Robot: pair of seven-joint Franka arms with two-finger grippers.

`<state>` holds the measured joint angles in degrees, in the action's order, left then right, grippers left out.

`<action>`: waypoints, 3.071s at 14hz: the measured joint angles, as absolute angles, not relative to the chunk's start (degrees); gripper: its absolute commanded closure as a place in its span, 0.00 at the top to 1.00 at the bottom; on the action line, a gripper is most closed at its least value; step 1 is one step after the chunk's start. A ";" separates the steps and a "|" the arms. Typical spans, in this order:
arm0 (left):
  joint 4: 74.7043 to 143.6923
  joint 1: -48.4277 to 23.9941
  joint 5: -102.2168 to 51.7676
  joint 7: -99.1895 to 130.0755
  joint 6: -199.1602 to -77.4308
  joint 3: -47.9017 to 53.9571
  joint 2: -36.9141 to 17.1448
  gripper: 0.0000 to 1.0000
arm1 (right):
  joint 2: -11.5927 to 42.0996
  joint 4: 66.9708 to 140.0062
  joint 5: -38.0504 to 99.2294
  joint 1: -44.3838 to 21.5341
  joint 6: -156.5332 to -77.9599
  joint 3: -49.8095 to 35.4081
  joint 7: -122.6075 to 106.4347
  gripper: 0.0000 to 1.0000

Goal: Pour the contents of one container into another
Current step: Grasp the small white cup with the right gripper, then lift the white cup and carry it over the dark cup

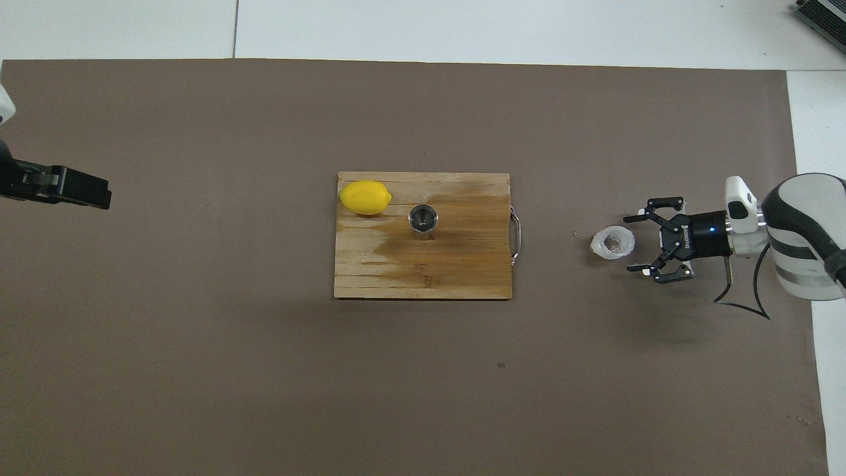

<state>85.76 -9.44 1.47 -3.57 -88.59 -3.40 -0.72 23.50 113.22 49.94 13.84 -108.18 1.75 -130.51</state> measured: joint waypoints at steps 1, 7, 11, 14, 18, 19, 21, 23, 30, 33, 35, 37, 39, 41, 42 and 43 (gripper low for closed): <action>85.88 -9.44 1.47 -3.64 -87.56 -3.37 -0.72 1.00 | 23.50 113.87 50.05 13.27 -108.27 1.72 -130.52 1.00; 87.83 -9.43 1.46 -3.73 -86.65 -3.38 -0.48 1.00 | 23.50 115.32 50.25 11.12 -109.98 1.65 -132.14 0.10; 88.12 -9.43 1.35 -3.73 -86.75 -3.40 -0.28 1.00 | 23.36 115.17 50.36 10.85 -110.66 1.64 -131.72 0.07; 88.25 -9.28 1.01 -3.73 -86.82 -3.52 -0.23 1.00 | 22.86 113.63 50.47 8.97 -110.60 1.44 -123.37 0.07; 88.27 -8.82 0.93 -3.73 -86.82 -3.58 -0.17 1.00 | 18.52 110.82 50.41 1.34 -111.00 1.26 -101.87 0.07; 88.28 -8.82 0.92 -3.73 -86.82 -3.53 -0.17 1.00 | 16.66 110.75 50.19 -0.73 -111.80 1.25 -95.52 0.07; 88.30 -8.75 0.91 -3.73 -86.82 -3.52 -0.17 1.00 | 13.81 110.81 48.79 -3.60 -114.03 1.23 -85.44 0.07; 88.31 -8.69 0.91 -3.73 -86.82 -3.52 -0.17 1.00 | 12.29 110.86 45.84 -5.70 -115.89 1.24 -78.02 0.07; 88.32 -8.68 0.89 -3.73 -86.82 -3.52 -0.15 1.00 | 9.58 110.84 30.41 -14.53 -123.90 1.19 -51.92 0.07; 88.34 -8.68 0.89 -3.73 -86.82 -3.52 -0.14 1.00 | 7.95 110.71 21.44 -18.67 -126.38 1.14 -40.68 0.07; 88.36 -8.68 0.89 -3.73 -86.82 -3.52 -0.14 1.00 | 7.41 110.47 15.79 -20.73 -127.14 1.12 -35.18 0.06; 88.36 -8.68 0.89 -3.73 -86.82 -3.52 -0.14 1.00 | 7.37 110.26 12.71 -22.18 -127.77 1.12 -32.86 0.06; 88.37 -8.68 0.89 -3.73 -86.82 -3.52 -0.14 1.00 | 7.37 110.22 11.02 -23.45 -128.80 1.12 -32.72 0.03; 88.37 -8.68 0.88 -3.73 -86.82 -3.52 -0.14 1.00 | 7.37 109.87 6.62 -25.71 -129.73 1.11 -31.45 0.03; 88.37 -8.68 0.88 -3.73 -86.82 -3.52 -0.14 1.00 | 7.37 109.58 4.20 -26.69 -129.83 1.06 -30.34 0.02; 88.37 -8.68 0.88 -3.73 -86.82 -3.52 -0.14 1.00 | 7.37 109.35 2.80 -27.44 -129.85 0.98 -29.93 0.02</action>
<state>88.37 -8.68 0.88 -3.73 -86.82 -3.52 -0.14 7.37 109.35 2.80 -27.44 -129.85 0.98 -29.93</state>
